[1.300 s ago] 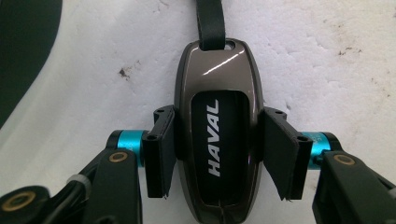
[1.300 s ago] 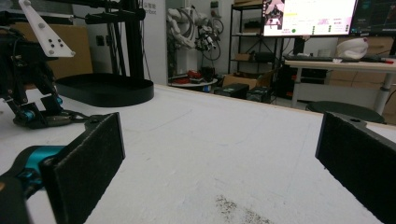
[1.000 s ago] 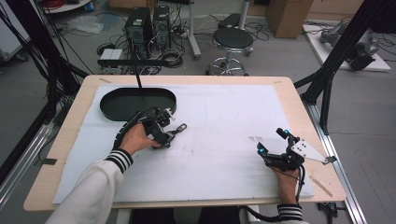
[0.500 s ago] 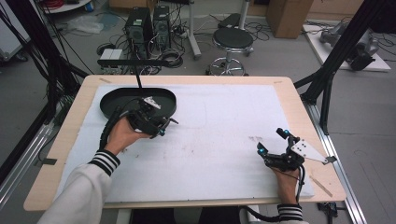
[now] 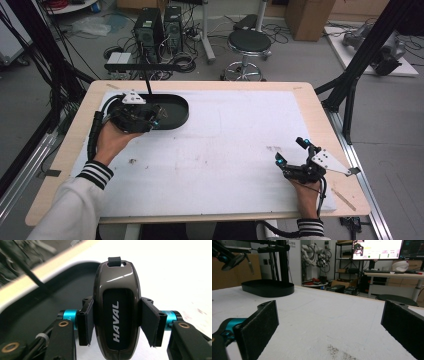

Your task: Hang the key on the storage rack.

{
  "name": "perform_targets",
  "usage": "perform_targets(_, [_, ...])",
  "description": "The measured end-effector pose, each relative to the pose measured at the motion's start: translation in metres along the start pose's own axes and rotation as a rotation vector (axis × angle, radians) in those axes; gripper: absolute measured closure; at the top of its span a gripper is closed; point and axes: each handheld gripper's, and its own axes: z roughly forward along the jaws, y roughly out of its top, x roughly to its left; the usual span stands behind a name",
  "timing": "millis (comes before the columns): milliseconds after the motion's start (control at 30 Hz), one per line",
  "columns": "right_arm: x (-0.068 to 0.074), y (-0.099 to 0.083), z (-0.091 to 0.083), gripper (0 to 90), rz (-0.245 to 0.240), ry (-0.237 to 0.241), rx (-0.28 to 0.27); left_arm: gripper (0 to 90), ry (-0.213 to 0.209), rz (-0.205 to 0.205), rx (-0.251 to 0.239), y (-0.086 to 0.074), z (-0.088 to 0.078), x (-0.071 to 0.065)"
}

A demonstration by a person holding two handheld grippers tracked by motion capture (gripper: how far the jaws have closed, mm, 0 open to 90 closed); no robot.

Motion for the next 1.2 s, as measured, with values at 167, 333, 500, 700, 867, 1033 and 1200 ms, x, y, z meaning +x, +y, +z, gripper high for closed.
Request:
perform_targets(167, [0.0,0.0,0.0,0.2,0.0,0.001,-0.001,48.7,0.03,-0.031,-0.041,0.001,-0.011,0.011])
perform_targets(333, [0.0,0.0,0.0,0.2,0.004,-0.002,0.001,48.7,0.072,-0.055,-0.063,0.003,-0.023,0.023])
perform_targets(500, [0.0,0.0,0.0,0.2,0.001,-0.001,0.0,48.7,0.113,-0.096,-0.081,0.006,-0.033,0.036])
perform_targets(700, [0.0,0.0,0.0,0.2,0.002,-0.002,-0.002,48.7,0.155,-0.134,-0.1,0.01,-0.041,0.052])
perform_targets(867, [0.0,0.0,0.0,0.2,0.004,-0.001,-0.003,48.7,0.192,-0.147,-0.103,0.016,-0.047,0.066])
perform_targets(1033, [0.0,0.0,0.0,0.2,0.004,0.0,-0.004,48.7,0.219,-0.158,-0.106,0.024,-0.051,0.078])
perform_targets(1200, [0.0,0.0,0.0,0.2,0.004,-0.001,-0.005,48.7,0.226,-0.16,-0.096,0.029,-0.05,0.086])
